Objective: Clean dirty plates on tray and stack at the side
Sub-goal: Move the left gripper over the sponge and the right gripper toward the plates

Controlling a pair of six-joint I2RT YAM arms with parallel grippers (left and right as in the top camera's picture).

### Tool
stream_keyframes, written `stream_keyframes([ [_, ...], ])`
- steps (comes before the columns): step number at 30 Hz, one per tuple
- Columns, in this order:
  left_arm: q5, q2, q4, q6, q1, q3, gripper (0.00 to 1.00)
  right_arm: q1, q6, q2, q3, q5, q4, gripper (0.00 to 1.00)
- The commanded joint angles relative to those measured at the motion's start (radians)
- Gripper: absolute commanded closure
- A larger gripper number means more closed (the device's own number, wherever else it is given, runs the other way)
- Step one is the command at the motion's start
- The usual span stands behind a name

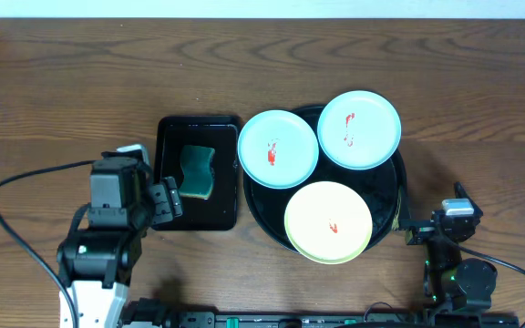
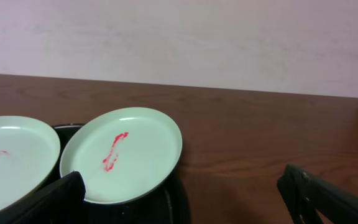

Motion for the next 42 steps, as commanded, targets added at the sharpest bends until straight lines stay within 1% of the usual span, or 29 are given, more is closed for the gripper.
stream_keyframes([
  [1,0.013,0.016,-0.007,-0.009,0.004,0.025,0.17,-0.007,-0.002,-0.004,-0.001,0.016,-0.005,0.01],
  [6,0.013,0.019,0.002,-0.009,0.004,0.025,0.17,-0.007,0.004,-0.004,-0.001,-0.014,0.003,0.01],
  [12,0.013,0.019,0.04,-0.01,0.004,0.025,0.17,-0.006,0.102,0.0,0.014,-0.015,-0.028,0.01],
  [18,0.013,0.02,0.066,-0.01,0.004,0.025,0.17,-0.006,0.102,0.062,0.129,-0.014,-0.187,0.01],
  [22,0.013,0.02,0.095,-0.01,0.004,0.025,0.17,-0.006,0.097,0.162,0.23,-0.014,-0.249,0.01],
  [27,0.013,0.02,0.136,-0.009,0.004,0.025,0.17,-0.006,0.037,0.318,0.368,-0.014,-0.309,0.01],
  [33,0.014,0.02,0.182,-0.01,0.004,0.025,0.17,-0.006,0.031,0.534,0.533,-0.014,-0.389,0.01],
  [37,0.013,0.02,0.221,-0.052,0.004,0.025,0.17,-0.006,0.021,0.687,0.656,-0.014,-0.467,0.01],
  [42,0.013,0.031,0.242,-0.077,0.004,0.025,0.17,0.03,-0.06,0.864,0.823,0.016,-0.592,0.01],
])
